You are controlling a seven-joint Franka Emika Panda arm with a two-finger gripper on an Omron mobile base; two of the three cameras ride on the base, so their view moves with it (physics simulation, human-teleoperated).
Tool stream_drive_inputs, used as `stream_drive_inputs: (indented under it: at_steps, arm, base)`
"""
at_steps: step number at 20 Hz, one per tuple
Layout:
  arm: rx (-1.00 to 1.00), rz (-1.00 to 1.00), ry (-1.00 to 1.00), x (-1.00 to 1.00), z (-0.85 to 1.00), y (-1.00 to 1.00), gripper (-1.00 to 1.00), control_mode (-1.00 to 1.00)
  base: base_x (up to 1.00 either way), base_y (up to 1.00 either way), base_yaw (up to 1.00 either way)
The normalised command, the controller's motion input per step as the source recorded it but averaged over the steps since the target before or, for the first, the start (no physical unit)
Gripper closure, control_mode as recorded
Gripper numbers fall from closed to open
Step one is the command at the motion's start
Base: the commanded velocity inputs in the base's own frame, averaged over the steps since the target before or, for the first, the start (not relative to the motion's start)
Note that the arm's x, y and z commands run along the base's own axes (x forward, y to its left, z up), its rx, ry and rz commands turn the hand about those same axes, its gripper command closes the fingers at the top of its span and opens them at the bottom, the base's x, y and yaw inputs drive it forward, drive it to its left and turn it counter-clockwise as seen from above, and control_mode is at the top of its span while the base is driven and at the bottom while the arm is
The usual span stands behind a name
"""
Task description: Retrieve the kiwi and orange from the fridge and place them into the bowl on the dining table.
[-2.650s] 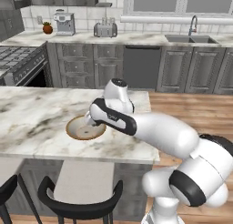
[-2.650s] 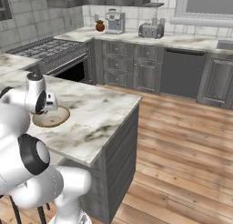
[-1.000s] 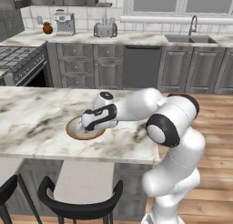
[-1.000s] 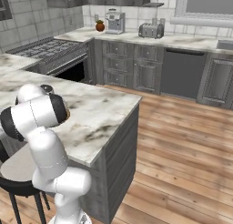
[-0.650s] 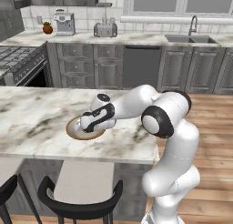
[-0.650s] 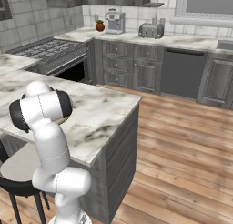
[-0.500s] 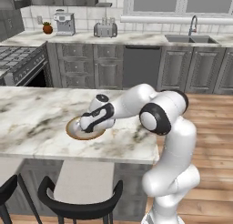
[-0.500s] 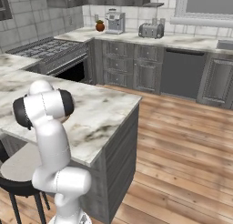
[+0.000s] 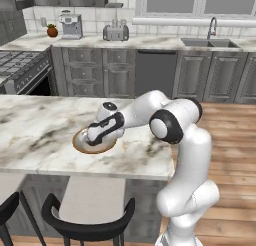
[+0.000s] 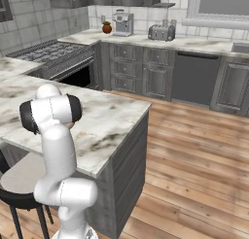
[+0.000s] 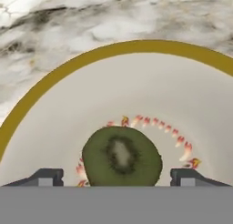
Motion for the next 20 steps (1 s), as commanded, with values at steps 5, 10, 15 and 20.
stream_drive_inputs:
  at_steps: [5,10,15,20]
  arm:
    - [0.0,0.0,0.0,-0.39,0.6,-0.03,-1.0,-1.0]
    - [0.0,0.0,-0.01,-0.58,0.96,-0.38,-1.0,-1.0]
    - [0.0,0.0,-0.05,-0.7,1.0,-0.79,-1.0,-1.0]
    - [0.0,0.0,-0.02,-0.89,1.0,-0.81,-1.0,-1.0]
  base:
    - [0.0,0.0,0.0]
    - [0.0,0.0,0.0]
    - [0.0,0.0,0.0]
    - [0.0,0.0,0.0]
